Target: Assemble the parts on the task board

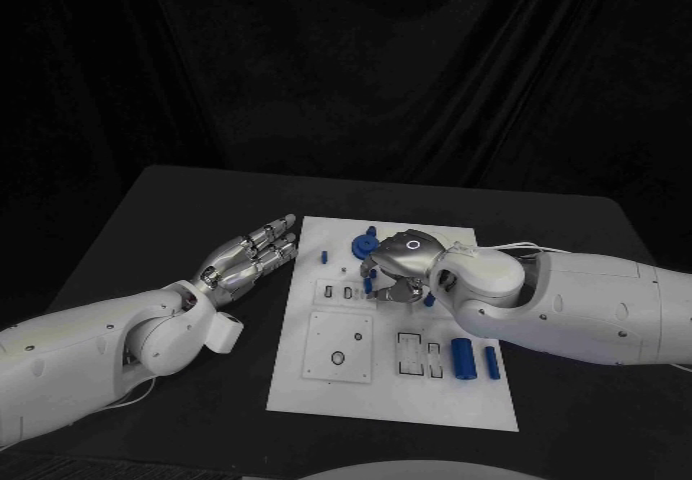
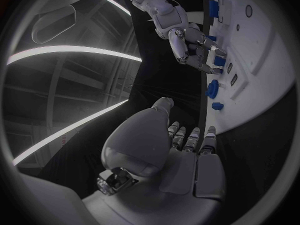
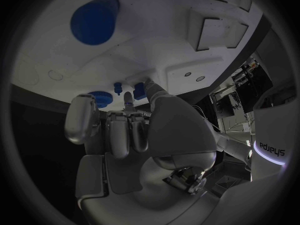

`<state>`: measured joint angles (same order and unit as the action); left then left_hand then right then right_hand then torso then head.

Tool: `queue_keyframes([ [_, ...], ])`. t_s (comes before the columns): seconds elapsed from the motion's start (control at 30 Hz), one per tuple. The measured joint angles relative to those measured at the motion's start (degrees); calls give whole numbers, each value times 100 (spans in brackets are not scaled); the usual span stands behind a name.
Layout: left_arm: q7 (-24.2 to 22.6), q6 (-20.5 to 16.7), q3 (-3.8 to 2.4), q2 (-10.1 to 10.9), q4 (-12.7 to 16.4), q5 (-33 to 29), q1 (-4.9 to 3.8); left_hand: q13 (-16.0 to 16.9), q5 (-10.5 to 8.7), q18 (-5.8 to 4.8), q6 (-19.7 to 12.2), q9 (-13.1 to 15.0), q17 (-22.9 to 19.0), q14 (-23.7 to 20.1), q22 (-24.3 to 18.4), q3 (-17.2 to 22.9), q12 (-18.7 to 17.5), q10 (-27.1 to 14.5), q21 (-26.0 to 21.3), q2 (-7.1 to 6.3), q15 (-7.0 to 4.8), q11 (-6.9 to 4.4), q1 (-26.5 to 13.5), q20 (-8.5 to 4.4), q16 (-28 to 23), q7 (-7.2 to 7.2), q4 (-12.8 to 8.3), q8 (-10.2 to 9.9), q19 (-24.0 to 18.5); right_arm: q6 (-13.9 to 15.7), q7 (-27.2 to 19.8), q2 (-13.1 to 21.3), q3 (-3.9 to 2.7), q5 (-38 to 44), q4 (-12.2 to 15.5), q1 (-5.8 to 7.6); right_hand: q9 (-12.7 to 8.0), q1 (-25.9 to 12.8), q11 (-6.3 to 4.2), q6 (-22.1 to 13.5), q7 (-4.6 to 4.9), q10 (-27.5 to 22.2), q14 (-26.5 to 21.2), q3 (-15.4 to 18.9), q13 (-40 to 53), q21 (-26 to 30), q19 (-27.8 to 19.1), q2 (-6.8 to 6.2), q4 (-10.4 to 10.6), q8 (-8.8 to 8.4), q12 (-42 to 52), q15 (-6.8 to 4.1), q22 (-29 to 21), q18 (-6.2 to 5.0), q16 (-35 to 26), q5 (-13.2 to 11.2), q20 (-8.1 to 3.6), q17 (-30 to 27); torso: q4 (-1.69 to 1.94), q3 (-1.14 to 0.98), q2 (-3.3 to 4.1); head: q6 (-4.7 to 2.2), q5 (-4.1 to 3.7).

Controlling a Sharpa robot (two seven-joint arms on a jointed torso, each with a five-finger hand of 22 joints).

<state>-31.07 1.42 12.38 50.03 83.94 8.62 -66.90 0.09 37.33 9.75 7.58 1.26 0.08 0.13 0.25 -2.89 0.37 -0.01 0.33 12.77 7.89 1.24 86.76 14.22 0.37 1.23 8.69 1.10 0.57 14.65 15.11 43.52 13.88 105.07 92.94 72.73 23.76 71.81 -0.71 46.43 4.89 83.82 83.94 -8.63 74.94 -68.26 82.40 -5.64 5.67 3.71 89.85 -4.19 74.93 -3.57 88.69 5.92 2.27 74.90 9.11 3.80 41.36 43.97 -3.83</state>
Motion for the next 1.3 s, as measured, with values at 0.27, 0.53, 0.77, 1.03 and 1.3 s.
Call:
queue_keyframes([
  [0.27, 8, 0, 0, 3, -7, 0, 10, 1, 0, 0, 0, 0, 1, 0, 3, 0, 0, 0, 0, 0, 0, 0, 0, 0, 0, 0, 0, 0, 0, 128, -30, 90, 8, -2, 7, -8, -281, 86, 0, -439, -9, 0, 0, 98, 0, 37, 0, -86, 89, 0, 0, 0, -1, 0, -35, -25, 0, 0, 1, 0, 0, 9, 15],
  [0.53, 11, -3, 0, 17, -7, 0, 22, 1, 0, 0, 0, 0, -1, -21, 5, 1, 0, 0, 0, 0, 20, 0, 0, 0, 0, 0, -1, 0, 0, 592, -198, 329, 30, -2, 142, -26, -823, 311, 0, -1180, -47, 0, 0, 129, -1, 114, -20, -311, 535, 0, 0, 0, -1, 1, -67, -26, 20, 0, 1, -2, -1, -25, 8],
  [0.77, -28, -87, -1, 133, 91, 0, 20, -2, -261, 0, 26, 0, -3, -10, 32, 47, 0, -2, 30, -153, 95, 124, -75, 158, 0, 57, -192, 0, 54, 1175, -375, 882, 29, -11, 589, 154, -1048, 468, 0, -1281, -66, 0, 0, 209, -1, 138, -20, -468, 998, 0, 0, 0, -2, 0, -85, -116, 20, 0, 1, -4, -3, -68, 18],
  [1.03, -28, -469, -1, 289, 230, 188, -210, -4, -877, 0, -72, -7, -3, -21, 54, -2, 0, 2, 67, -247, 227, 344, -169, 207, 0, -31, -237, 0, 103, 1394, -393, 1691, 27, -62, 1034, 521, -1240, 527, 13, -1600, 24, 14, 0, 279, -2, 170, -40, -527, 1110, -34, 0, 0, -2, 1, -129, -225, 0, 0, 2, -4, -14, -177, 62],
  [1.3, 531, -862, -4, 146, 213, 898, -571, -3, -1877, -142, -269, -31, 47, 185, 292, -2, 0, 0, 544, -373, 515, 758, -190, 269, 49, -123, 102, 0, 697, 1441, -425, 1903, 32, -195, 1103, 618, -1303, 594, 61, -1605, 54, 20, 0, 263, -2, 131, -19, -468, 1125, -34, 0, 41, -2, 0, -129, -212, 20, 3, 21, -8, -48, -231, 19],
])
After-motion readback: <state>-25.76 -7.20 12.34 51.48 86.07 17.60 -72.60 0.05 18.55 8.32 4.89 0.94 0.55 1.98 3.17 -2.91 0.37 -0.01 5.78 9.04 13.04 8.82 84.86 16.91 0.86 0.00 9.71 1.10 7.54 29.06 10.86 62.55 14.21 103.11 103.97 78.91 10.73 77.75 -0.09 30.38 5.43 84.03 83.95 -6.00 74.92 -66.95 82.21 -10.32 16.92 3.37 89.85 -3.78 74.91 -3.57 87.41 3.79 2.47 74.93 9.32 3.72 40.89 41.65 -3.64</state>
